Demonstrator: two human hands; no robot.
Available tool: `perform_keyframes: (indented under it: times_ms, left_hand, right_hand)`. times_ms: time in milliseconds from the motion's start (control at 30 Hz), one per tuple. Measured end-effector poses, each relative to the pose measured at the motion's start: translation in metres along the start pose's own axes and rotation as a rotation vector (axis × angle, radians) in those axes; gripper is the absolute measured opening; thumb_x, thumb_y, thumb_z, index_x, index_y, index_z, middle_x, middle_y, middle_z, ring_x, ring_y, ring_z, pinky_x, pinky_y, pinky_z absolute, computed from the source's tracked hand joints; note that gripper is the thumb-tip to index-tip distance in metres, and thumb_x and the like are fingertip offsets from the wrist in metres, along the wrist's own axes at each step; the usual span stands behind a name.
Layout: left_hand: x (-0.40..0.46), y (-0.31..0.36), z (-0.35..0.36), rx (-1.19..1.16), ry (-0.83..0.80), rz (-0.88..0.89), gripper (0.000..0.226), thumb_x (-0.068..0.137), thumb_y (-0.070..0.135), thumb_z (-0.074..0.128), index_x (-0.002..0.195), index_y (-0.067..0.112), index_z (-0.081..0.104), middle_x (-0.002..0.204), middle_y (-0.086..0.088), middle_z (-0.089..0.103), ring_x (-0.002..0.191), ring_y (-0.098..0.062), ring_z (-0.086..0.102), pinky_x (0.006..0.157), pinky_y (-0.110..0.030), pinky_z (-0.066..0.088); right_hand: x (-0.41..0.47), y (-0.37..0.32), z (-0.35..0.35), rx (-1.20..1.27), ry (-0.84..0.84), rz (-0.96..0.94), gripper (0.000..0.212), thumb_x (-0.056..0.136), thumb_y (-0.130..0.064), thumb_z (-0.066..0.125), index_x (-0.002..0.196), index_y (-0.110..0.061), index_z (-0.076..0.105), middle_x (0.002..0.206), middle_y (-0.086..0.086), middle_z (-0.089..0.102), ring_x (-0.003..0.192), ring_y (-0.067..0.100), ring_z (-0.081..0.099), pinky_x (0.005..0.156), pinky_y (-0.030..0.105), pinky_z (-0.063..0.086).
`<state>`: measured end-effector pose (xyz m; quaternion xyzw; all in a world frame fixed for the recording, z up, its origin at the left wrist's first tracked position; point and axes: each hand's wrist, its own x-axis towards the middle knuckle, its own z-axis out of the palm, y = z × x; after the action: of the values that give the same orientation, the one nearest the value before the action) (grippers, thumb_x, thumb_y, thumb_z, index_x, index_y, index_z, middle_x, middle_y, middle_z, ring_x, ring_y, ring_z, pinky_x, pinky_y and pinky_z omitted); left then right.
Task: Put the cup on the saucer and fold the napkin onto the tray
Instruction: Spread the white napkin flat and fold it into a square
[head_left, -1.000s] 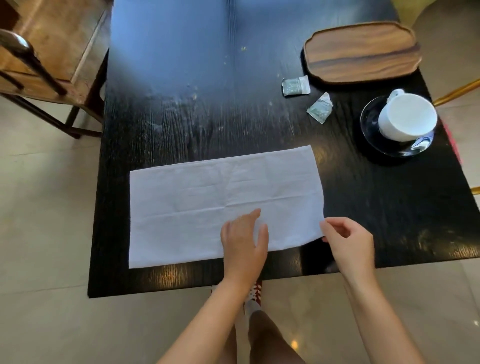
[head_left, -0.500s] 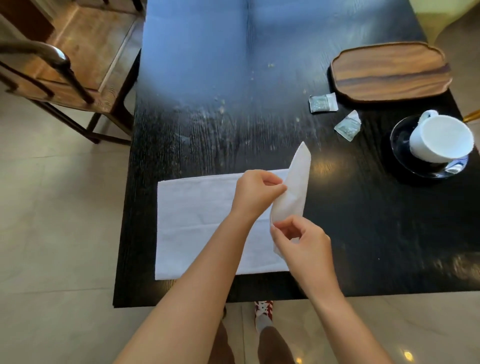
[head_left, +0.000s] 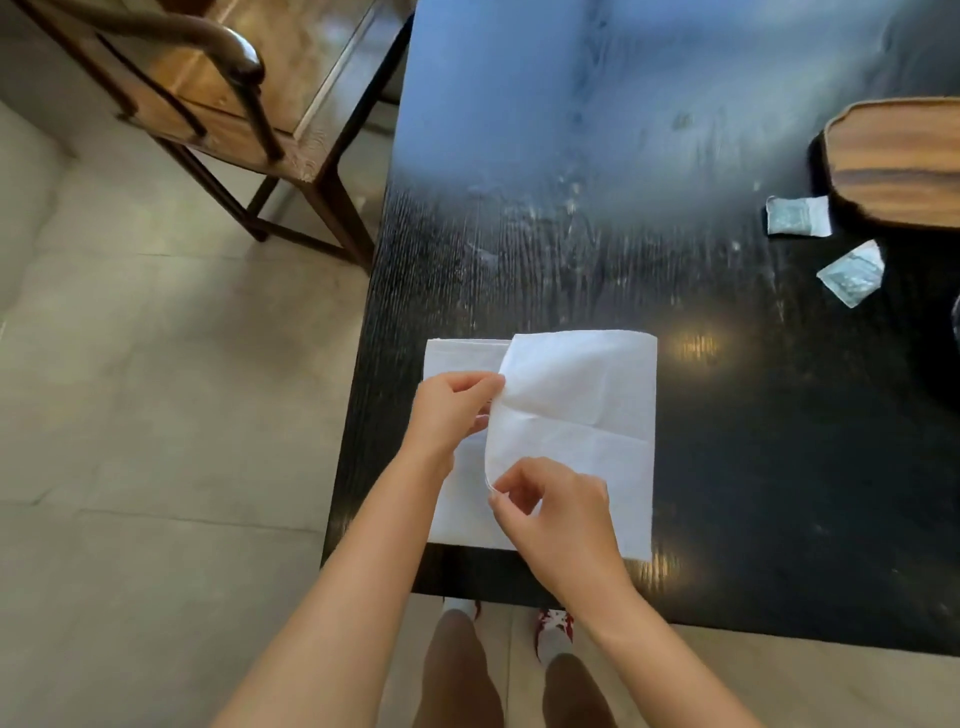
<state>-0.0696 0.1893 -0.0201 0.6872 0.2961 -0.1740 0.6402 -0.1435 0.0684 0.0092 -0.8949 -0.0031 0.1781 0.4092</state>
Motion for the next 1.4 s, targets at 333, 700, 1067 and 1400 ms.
perform_keyframes:
  times_ms: [333,700,1067,1400]
  left_hand:
    - [0.011,-0.02,-0.047,0.064,0.134,0.141,0.013,0.081,0.01,0.067,0.078,0.023,0.07,0.079,0.005,0.07,0.068,0.003,0.064,0.059,-0.01,0.048]
    - [0.019,-0.041,-0.059,0.434,0.323,0.259,0.008,0.082,0.017,0.065,0.081,0.013,0.072,0.082,0.0,0.069,0.078,-0.013,0.061,0.068,-0.029,0.051]
    - [0.014,-0.047,-0.046,0.651,0.371,0.358,0.008,0.083,0.024,0.065,0.08,0.018,0.07,0.078,0.004,0.069,0.076,-0.013,0.059,0.06,-0.027,0.048]
    - [-0.01,-0.062,0.051,1.049,0.245,0.701,0.058,0.083,0.024,0.058,0.137,0.012,0.039,0.14,-0.011,0.047,0.131,-0.028,0.042,0.098,-0.044,0.04]
  right_hand:
    - [-0.001,-0.016,0.042,-0.089,-0.065,-0.03,0.007,0.084,-0.033,0.057,0.079,-0.03,0.061,0.06,-0.021,0.045,0.063,0.0,0.048,0.08,0.022,0.023]
    - [0.007,-0.01,0.082,-0.259,-0.083,-0.056,0.013,0.085,-0.038,0.055,0.083,-0.028,0.063,0.07,-0.016,0.054,0.065,0.005,0.049,0.08,0.027,0.021]
    - [0.009,0.069,0.065,-0.768,-0.087,-0.17,0.069,0.088,-0.06,0.026,0.148,-0.03,0.009,0.158,0.007,0.006,0.144,0.027,-0.002,0.112,0.057,0.003]
    - [-0.039,0.136,0.006,-0.811,-0.014,-0.064,0.07,0.087,-0.062,0.023,0.148,-0.029,0.01,0.158,0.005,0.004,0.145,0.027,0.002,0.113,0.057,0.004]
